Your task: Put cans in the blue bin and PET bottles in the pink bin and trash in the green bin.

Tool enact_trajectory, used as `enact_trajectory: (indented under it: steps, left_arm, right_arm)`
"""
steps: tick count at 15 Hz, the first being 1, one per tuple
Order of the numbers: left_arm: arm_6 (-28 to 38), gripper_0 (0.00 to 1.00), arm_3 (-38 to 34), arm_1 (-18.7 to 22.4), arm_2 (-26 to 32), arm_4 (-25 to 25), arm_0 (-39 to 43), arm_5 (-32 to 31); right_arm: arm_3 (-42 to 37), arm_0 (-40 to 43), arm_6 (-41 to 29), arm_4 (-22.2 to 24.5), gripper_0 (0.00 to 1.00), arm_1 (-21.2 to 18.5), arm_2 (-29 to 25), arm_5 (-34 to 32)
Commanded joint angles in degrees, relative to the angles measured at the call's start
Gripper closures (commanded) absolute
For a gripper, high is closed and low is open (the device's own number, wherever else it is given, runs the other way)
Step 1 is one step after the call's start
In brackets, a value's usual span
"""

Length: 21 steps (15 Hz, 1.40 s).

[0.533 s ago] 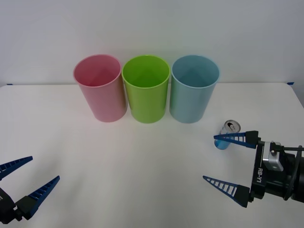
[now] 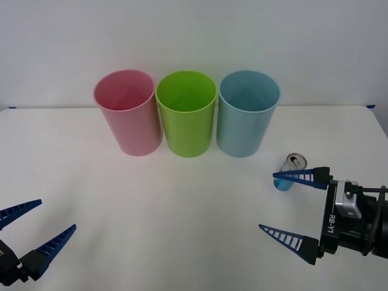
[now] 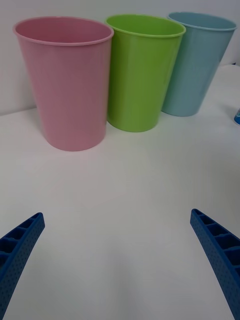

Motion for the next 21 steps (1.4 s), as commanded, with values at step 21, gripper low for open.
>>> enact_trajectory:
  steps: [21]
  left_arm:
    - [0.0, 0.0, 0.0, 0.0, 0.0, 0.0, 0.0, 0.0]
  right_arm:
    - [0.0, 0.0, 0.0, 0.0, 0.0, 0.0, 0.0, 0.0]
